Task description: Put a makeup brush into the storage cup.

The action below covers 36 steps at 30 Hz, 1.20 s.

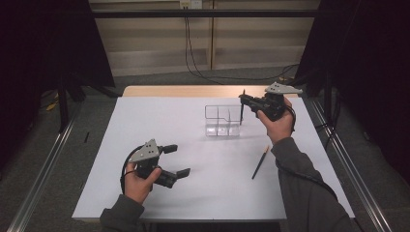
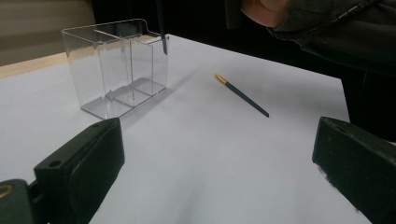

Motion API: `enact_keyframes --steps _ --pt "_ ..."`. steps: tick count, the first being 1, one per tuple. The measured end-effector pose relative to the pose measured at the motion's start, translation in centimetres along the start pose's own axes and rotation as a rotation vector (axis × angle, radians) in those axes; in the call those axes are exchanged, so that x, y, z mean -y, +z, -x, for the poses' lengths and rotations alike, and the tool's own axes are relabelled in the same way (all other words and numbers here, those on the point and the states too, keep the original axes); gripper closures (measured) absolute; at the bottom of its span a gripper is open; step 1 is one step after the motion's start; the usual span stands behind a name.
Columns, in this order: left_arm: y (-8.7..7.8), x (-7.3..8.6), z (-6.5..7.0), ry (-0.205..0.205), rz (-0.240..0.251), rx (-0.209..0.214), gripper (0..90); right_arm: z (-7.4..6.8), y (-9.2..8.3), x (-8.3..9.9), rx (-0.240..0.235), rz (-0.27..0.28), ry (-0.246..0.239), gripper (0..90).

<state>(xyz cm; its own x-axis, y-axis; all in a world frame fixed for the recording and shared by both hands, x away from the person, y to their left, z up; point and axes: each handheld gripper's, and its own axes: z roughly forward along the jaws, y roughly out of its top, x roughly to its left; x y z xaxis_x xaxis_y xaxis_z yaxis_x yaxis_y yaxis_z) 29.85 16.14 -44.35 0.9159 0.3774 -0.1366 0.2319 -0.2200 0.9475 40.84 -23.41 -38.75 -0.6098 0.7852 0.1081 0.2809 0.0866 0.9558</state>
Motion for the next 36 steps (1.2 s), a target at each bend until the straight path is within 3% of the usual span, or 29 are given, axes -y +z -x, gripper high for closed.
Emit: enact_keyframes --steps 36 --pt "-0.2 0.0 -0.2 -0.004 0.001 -0.005 2.4 0.2 0.1 1.8 0.003 -0.020 0.028 85.1"
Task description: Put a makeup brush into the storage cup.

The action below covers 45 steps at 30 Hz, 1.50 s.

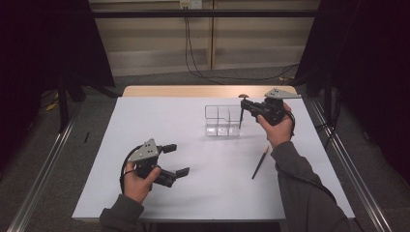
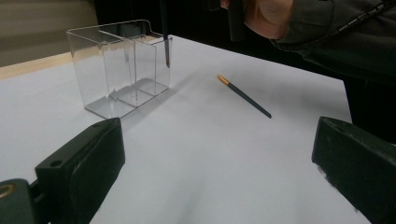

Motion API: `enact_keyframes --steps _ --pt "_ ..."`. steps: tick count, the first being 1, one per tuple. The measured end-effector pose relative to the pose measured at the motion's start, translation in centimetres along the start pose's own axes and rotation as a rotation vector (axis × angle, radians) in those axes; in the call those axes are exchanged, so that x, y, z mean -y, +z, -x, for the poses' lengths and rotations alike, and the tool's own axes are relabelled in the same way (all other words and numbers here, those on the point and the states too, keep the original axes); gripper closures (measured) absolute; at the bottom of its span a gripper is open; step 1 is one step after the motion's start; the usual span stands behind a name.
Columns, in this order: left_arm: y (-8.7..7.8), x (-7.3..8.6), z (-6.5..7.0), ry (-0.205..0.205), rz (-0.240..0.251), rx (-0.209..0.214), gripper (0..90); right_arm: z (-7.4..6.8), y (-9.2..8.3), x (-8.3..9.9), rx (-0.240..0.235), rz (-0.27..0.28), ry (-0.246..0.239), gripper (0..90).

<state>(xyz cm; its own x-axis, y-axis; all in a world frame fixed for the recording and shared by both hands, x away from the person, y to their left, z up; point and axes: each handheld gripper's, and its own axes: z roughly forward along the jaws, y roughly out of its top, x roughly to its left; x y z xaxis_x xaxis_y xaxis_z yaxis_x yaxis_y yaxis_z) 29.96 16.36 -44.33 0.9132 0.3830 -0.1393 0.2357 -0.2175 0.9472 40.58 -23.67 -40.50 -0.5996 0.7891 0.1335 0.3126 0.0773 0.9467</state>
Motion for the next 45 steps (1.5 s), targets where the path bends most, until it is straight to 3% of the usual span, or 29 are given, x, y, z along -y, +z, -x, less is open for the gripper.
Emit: enact_keyframes --steps 20,23,26,35,45 --pt "0.0 0.0 0.0 -0.001 -0.002 -0.003 2.4 0.1 0.0 0.4 -0.003 -0.015 -0.002 84.2" --pt "0.1 0.0 0.0 -0.003 -0.002 -0.001 2.4 0.1 -0.1 0.5 0.010 -0.011 0.013 71.6" --pt "0.1 0.0 0.0 -0.002 -0.002 -0.002 2.4 0.2 -0.2 0.5 0.010 -0.011 0.015 69.3" --pt "0.1 0.0 0.0 -0.001 0.002 0.001 2.4 0.2 -0.6 0.6 0.048 0.000 0.032 41.7" --pt "0.1 0.0 0.1 0.003 -0.001 -0.001 2.4 0.4 -1.2 0.6 0.063 0.004 0.036 28.0"
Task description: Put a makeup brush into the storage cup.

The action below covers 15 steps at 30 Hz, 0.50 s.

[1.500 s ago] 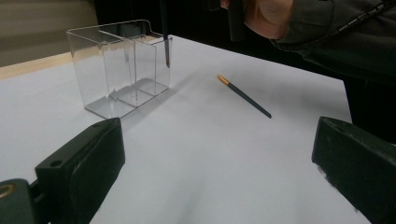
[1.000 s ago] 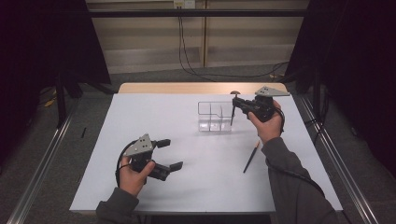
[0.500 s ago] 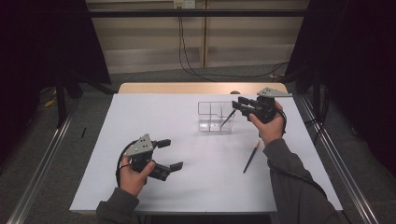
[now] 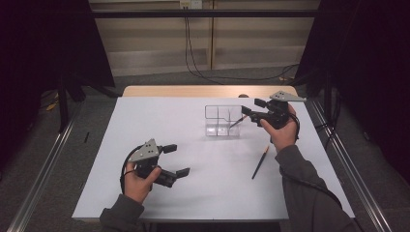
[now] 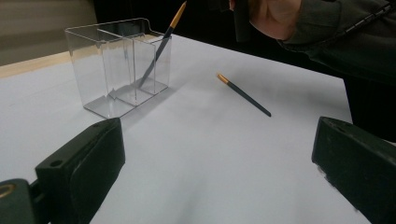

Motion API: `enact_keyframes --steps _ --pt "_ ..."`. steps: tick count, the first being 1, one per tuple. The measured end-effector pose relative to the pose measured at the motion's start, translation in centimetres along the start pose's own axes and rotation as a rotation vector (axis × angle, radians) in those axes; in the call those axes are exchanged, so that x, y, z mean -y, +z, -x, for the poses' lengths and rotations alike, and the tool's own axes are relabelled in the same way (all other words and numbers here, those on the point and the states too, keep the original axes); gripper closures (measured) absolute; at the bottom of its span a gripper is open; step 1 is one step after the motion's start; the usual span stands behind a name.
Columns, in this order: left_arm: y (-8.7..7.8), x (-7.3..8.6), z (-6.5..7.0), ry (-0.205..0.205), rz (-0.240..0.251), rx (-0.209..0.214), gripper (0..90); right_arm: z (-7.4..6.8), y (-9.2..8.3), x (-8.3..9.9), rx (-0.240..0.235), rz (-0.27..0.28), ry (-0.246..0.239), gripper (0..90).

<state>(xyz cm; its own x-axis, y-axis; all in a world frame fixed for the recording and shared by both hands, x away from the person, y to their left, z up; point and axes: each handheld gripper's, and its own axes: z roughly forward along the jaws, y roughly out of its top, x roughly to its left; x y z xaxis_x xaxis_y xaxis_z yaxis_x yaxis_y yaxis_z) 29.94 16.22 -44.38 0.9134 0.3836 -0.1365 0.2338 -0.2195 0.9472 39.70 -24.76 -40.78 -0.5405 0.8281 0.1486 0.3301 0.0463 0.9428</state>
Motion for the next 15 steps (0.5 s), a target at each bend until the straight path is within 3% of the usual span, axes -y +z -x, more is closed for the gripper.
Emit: enact_keyframes --steps 15 --pt "0.07 -0.03 0.08 0.007 -0.007 0.005 2.4 0.17 -1.04 0.21 0.023 0.002 0.000 21.0"
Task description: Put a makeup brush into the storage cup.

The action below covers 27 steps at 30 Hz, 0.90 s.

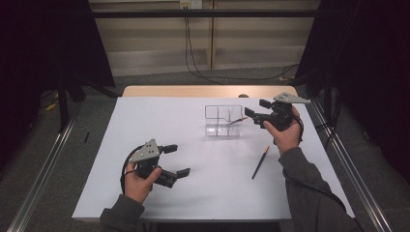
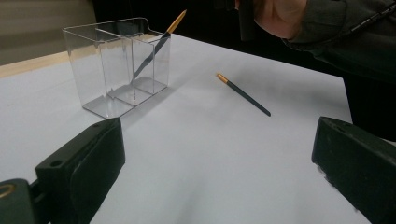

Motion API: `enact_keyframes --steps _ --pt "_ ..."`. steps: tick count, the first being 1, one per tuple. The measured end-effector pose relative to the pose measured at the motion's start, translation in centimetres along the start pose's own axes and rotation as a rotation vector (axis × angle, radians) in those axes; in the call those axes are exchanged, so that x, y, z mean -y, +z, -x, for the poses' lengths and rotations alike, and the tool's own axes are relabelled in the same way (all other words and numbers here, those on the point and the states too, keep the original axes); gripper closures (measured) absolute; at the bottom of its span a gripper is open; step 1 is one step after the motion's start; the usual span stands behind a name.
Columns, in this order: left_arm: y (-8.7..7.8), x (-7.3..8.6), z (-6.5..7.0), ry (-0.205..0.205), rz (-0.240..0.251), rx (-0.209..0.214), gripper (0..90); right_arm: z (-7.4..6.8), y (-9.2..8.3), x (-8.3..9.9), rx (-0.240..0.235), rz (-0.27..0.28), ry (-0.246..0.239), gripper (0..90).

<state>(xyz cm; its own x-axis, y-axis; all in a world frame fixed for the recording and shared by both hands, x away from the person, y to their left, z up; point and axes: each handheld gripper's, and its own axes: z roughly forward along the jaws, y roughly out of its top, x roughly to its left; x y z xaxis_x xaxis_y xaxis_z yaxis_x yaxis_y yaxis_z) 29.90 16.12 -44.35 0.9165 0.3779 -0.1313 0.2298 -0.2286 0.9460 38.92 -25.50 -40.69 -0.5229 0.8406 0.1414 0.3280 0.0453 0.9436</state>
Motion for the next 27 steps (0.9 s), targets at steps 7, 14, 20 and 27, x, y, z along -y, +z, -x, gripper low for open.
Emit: enact_keyframes --steps 7,14,20,27 --pt "0.0 0.0 0.1 -0.005 0.003 -0.003 2.4 0.1 -0.5 0.1 0.009 0.000 0.004 20.3" --pt "0.0 -0.1 0.1 -0.001 0.001 -0.005 2.5 0.3 -1.0 0.2 0.019 0.000 0.002 19.7" --pt "0.0 -0.1 0.1 -0.001 0.002 -0.006 2.5 0.2 -1.4 0.4 0.019 -0.007 -0.009 19.3" --pt "0.0 -0.1 0.2 0.001 0.006 -0.002 2.4 0.1 -1.9 0.5 0.028 -0.004 -0.008 18.2"
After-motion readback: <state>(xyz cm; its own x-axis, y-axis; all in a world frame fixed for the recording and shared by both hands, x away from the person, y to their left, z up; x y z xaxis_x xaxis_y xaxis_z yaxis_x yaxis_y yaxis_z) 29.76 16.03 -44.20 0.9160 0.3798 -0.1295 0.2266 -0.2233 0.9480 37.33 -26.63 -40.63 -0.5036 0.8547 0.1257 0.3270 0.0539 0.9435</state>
